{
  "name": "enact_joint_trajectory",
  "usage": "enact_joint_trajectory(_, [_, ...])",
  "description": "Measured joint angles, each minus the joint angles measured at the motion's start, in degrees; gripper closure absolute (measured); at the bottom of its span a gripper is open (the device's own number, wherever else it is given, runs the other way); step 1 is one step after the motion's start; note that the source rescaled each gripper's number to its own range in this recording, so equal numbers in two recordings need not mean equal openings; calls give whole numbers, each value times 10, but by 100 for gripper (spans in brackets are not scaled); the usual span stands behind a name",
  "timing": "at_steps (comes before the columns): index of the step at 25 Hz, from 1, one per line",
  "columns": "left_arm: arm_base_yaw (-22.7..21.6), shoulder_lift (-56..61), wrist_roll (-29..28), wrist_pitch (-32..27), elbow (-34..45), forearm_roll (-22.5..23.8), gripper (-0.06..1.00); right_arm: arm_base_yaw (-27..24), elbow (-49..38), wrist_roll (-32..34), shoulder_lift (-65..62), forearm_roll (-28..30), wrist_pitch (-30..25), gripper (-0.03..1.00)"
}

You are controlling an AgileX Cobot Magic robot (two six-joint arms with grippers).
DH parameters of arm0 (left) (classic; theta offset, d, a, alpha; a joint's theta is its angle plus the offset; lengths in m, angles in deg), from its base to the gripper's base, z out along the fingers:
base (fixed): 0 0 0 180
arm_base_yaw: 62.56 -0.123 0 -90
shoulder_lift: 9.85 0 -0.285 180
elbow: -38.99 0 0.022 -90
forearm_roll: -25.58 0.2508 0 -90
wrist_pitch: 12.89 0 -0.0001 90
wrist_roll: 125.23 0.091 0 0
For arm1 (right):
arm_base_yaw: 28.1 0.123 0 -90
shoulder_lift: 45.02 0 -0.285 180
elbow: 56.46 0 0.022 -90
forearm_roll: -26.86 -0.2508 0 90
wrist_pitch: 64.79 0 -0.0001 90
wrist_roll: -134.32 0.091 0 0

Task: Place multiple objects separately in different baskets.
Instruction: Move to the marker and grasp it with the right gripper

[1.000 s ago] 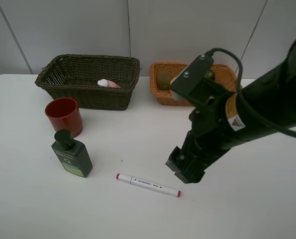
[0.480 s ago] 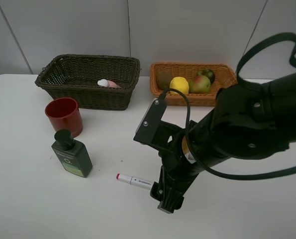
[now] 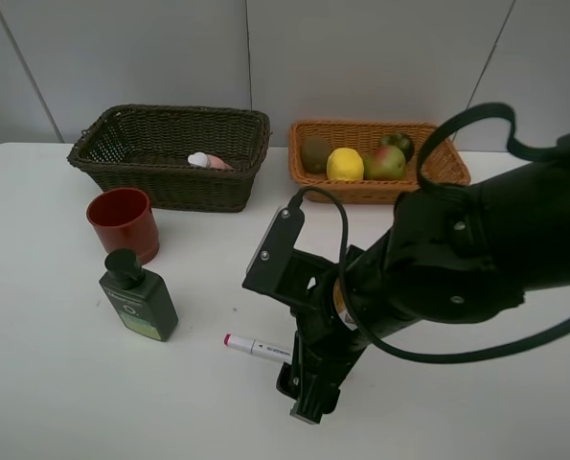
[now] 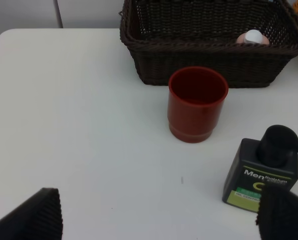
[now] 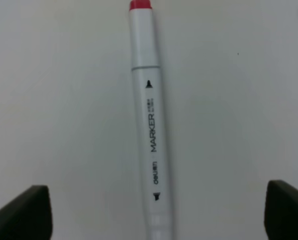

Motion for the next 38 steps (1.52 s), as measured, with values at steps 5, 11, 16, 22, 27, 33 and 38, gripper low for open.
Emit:
enact_joint_trajectory(5, [0, 0, 0, 0, 0, 0, -6, 0, 0, 0, 24, -10, 8, 8])
enact_joint_trajectory(11, [0, 0, 0, 0, 0, 0, -6, 0, 1, 0, 54, -13, 37, 8])
enact_joint_trajectory(16, [0, 0, 0, 0, 0, 0, -6, 0, 1, 0, 71, -17, 45, 8])
enact_joint_trajectory(22, [0, 0, 0, 0, 0, 0, -6, 0, 1, 0, 73, -26, 45, 10])
enact_joint_trajectory(27, [0, 0, 0, 0, 0, 0, -6, 0, 1, 0, 73, -30, 45, 11])
enact_joint_trajectory(33, [0, 0, 0, 0, 0, 0, -6, 2, 1, 0, 73, -35, 45, 11])
enact_joint_trajectory(38, [0, 0, 0, 0, 0, 0, -6, 9, 1, 0, 73, -39, 45, 11])
